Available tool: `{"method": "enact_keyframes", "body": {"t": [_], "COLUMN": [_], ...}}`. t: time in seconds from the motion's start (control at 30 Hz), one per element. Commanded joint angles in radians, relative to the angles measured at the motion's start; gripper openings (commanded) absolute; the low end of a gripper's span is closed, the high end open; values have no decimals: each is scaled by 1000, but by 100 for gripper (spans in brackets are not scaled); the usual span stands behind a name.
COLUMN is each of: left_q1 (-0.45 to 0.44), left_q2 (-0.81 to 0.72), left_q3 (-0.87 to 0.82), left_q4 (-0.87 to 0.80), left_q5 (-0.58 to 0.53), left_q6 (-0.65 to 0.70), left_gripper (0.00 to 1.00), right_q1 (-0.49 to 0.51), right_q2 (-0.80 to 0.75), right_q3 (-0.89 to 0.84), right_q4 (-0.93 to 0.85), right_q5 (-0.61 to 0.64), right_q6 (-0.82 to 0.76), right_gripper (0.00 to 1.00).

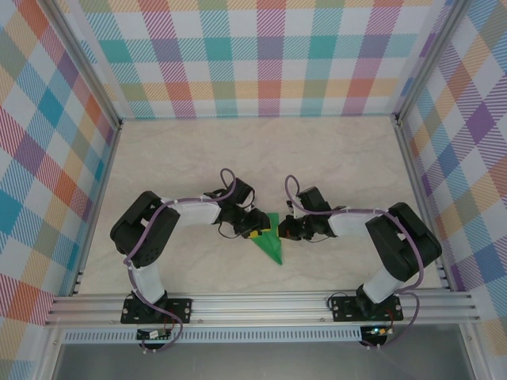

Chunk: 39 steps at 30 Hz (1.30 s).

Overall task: Fold a paper plane with a square sheet of paper (fold left side to right side)
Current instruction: Fourth fold the wing at the center of the table.

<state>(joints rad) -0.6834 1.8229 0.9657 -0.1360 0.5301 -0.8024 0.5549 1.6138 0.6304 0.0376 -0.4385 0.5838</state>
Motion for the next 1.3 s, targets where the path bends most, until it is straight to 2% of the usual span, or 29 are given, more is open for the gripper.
{"method": "enact_keyframes", "body": {"t": [0.0, 0.43, 0.7, 0.83, 0.97, 1.27], "left_q1": [-9, -10, -6, -2, -2, -2], "left_q2": [22, -22, -82, -79, -28, 68], "left_q3": [-16, 36, 146, 157, 159, 173], "left_q4": [-44, -64, -180, -178, -100, -70], "left_q5": [-42, -12, -29, -30, 25, 39], "left_q6": [13, 29, 66, 61, 37, 46], "left_gripper": [40, 44, 48, 31, 17, 12], "right_q1": [-6, -5, -5, -6, -6, -5], "right_q2": [13, 45, 69, 61, 56, 54], "right_q3": [13, 6, 12, 11, 13, 13], "right_q4": [-20, -102, -115, -125, -127, -133], "right_q5": [-2, 23, 33, 41, 41, 43], "right_q6": [-24, -38, -42, -45, -47, -50], "right_gripper": [0, 0, 0, 0, 0, 0]}}
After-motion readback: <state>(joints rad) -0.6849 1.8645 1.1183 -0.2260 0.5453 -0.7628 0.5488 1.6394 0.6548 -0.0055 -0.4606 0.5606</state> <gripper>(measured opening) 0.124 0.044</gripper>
